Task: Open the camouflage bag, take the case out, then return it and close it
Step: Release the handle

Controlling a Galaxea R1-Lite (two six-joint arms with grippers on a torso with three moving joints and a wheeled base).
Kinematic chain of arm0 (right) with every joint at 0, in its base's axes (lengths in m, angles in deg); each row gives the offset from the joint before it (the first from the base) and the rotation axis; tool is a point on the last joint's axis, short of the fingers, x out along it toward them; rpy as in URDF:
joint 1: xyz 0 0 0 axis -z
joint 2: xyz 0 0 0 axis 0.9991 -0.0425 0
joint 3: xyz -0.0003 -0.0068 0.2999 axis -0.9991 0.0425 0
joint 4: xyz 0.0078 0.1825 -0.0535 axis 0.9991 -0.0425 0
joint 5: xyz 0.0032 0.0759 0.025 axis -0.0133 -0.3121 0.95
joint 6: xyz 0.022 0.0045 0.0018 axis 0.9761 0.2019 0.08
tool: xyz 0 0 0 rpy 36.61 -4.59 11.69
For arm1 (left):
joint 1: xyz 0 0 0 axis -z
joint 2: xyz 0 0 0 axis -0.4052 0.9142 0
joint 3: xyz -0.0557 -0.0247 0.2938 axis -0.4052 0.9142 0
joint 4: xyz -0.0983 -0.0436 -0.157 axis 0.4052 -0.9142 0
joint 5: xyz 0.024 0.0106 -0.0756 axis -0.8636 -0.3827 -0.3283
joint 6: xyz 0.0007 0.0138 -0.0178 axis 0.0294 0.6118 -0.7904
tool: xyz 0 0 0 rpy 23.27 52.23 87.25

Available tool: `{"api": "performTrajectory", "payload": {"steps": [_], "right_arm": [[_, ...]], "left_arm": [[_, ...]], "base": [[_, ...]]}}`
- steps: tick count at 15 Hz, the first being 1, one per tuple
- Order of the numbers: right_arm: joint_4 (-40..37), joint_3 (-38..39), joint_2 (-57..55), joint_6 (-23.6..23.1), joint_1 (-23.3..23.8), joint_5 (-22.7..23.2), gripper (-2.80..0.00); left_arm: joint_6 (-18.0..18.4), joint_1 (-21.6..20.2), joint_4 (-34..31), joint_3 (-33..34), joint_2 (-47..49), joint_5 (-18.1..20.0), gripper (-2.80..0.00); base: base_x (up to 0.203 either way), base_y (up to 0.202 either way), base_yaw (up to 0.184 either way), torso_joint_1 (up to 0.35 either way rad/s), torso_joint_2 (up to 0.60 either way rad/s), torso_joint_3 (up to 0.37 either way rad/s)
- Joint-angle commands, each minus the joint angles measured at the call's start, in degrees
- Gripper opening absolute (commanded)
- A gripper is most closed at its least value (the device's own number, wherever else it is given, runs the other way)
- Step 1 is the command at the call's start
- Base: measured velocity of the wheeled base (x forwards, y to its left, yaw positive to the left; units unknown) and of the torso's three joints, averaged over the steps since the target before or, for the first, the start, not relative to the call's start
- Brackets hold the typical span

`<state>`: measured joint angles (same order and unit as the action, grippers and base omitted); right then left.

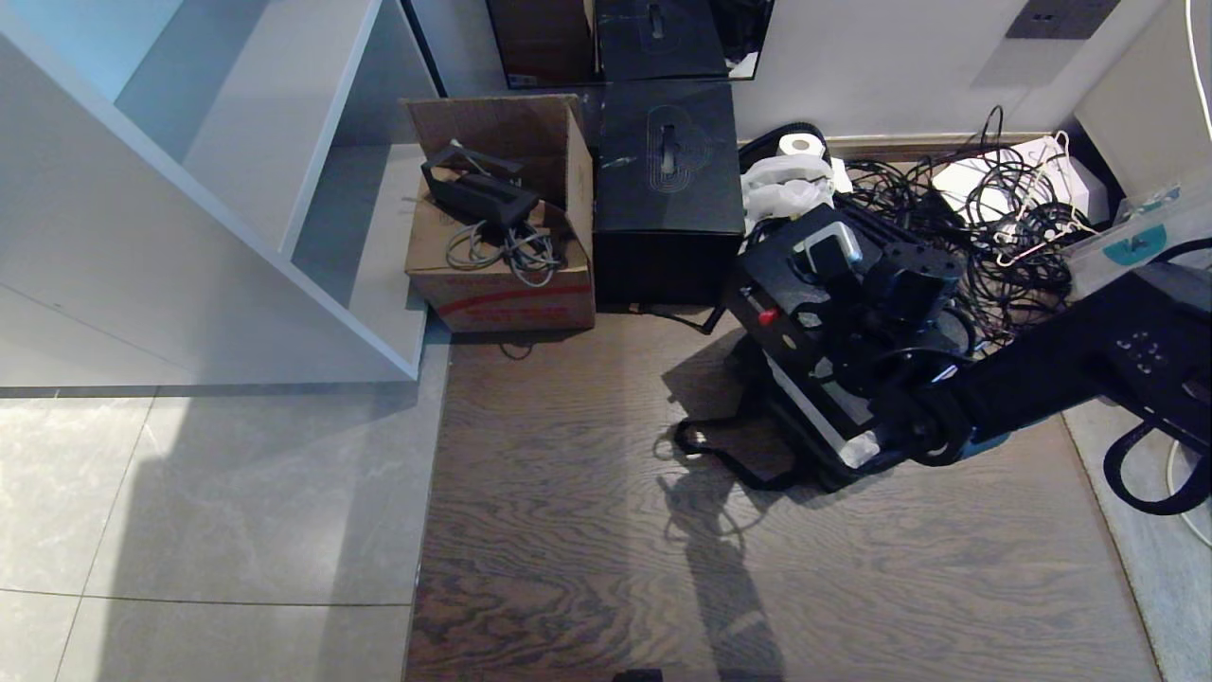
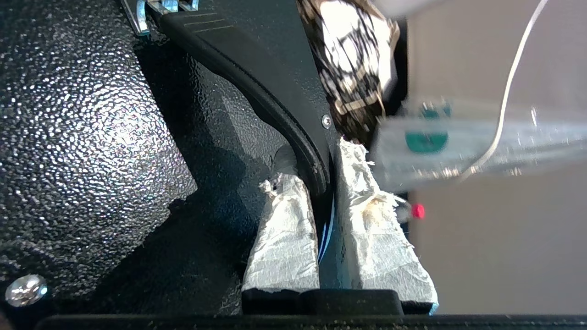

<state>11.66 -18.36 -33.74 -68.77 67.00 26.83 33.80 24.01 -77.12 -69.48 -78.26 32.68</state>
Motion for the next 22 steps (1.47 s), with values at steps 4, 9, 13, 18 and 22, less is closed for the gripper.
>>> {"api": "performTrajectory", "payload": {"steps": [4, 9, 13, 18, 22], "right_arm": [[0.39, -1.00, -0.49, -0.72, -8.53, -0.27, -2.80], [-0.46, -5.80, -6.73, -0.29, -14.33, -0.36, -2.80], [-0.55, -9.42, -12.38, 1.16, -17.49, -0.76, -2.80], [-0.31, -12.07, -18.34, 2.12, -18.56, -1.15, -2.80], [-0.44, -12.09, -21.34, 4.05, -17.16, -1.15, -2.80]], "left_arm": [[0.00, -0.02, 0.01, 0.00, -0.11, -0.02, -2.80], [0.00, -0.02, 0.01, 0.00, -0.11, -0.02, -2.80], [0.00, -0.02, 0.01, 0.00, -0.11, -0.02, -2.80], [0.00, -0.02, 0.01, 0.00, -0.10, -0.02, -2.80], [0.00, -0.02, 0.01, 0.00, -0.11, -0.02, -2.80]], "base": [[0.000, 0.000, 0.000, 0.000, 0.00, 0.000], [0.000, 0.000, 0.000, 0.000, 0.00, 0.000], [0.000, 0.000, 0.000, 0.000, 0.00, 0.000], [0.000, 0.000, 0.000, 0.000, 0.00, 0.000], [0.000, 0.000, 0.000, 0.000, 0.00, 0.000]]}}
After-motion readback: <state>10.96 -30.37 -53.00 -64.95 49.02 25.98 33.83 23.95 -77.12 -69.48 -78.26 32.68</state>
